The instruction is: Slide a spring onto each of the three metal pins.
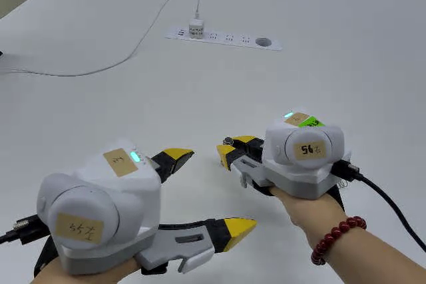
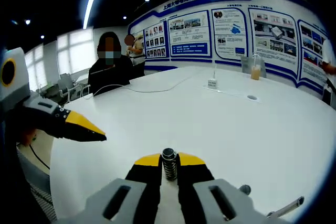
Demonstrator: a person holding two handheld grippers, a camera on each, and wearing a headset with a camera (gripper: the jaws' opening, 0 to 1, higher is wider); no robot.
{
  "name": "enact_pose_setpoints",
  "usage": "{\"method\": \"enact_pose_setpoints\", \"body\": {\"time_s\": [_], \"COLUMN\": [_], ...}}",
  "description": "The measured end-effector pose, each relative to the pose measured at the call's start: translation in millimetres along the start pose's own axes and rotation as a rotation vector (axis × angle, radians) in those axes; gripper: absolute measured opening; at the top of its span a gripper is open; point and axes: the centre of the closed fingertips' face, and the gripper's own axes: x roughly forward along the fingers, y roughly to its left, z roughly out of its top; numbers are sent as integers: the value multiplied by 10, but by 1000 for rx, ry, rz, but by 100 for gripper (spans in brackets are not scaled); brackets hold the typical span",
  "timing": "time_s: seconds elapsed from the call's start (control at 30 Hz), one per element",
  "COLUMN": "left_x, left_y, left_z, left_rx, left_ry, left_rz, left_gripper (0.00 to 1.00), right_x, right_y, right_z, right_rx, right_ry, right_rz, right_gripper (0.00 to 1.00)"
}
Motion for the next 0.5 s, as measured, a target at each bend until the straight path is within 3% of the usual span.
{"method": "enact_pose_setpoints", "body": {"time_s": [0.2, 0.5], "left_x": [4, 5], "left_y": [-14, -11], "left_z": [-5, -7], "left_rx": [8, 16], "left_ry": [4, 8], "left_rz": [-3, 1], "left_gripper": [75, 75], "right_x": [-29, -145], "right_y": [25, 37], "right_z": [9, 153], "right_rx": [9, 0], "right_ry": [3, -27], "right_rz": [14, 19], "right_gripper": [13, 20]}}
